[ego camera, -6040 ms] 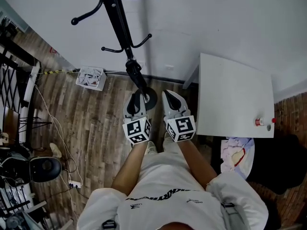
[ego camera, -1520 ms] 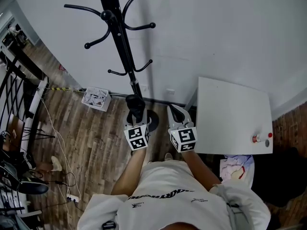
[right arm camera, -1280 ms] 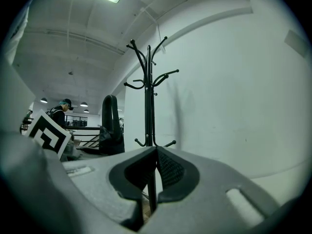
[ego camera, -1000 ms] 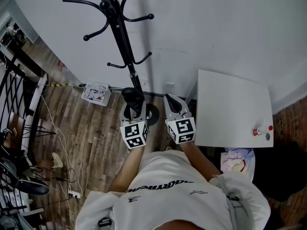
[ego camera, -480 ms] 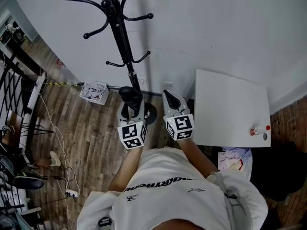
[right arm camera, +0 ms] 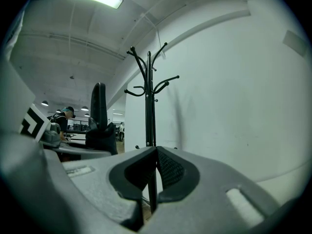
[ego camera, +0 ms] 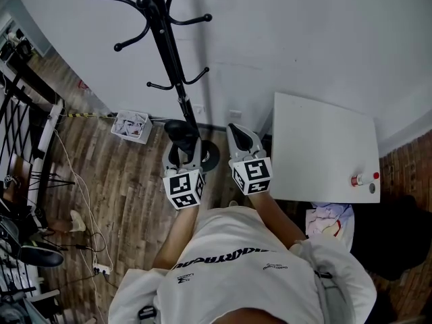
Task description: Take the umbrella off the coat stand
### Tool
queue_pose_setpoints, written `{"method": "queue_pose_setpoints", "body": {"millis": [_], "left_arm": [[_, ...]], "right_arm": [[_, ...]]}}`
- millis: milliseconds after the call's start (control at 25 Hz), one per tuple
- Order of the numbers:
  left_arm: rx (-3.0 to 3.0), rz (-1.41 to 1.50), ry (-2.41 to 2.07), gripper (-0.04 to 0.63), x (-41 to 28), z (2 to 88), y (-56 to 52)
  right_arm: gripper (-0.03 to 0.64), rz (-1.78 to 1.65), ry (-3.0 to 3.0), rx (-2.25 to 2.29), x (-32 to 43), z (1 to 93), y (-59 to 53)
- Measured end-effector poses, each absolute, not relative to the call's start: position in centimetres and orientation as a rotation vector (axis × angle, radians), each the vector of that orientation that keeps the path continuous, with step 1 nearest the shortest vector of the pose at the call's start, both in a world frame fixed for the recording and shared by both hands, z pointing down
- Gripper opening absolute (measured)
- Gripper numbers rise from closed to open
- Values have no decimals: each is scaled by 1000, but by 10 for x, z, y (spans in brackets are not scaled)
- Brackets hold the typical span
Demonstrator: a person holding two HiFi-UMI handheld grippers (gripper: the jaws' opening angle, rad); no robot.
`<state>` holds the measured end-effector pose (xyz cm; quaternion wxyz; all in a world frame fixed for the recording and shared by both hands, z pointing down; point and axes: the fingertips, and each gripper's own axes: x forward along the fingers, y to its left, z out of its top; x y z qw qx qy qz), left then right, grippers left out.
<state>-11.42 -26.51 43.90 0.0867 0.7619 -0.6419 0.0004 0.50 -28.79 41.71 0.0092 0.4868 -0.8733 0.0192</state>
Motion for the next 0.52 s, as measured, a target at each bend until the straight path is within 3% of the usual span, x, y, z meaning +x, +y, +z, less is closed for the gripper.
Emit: {"method": "queue_pose_setpoints", "body": {"millis": [520], "left_arm": [[2273,5,-1905,248,-102,443,-263]], "right_arm": [[-9,110,-2708,1527,18,430,-289]]}}
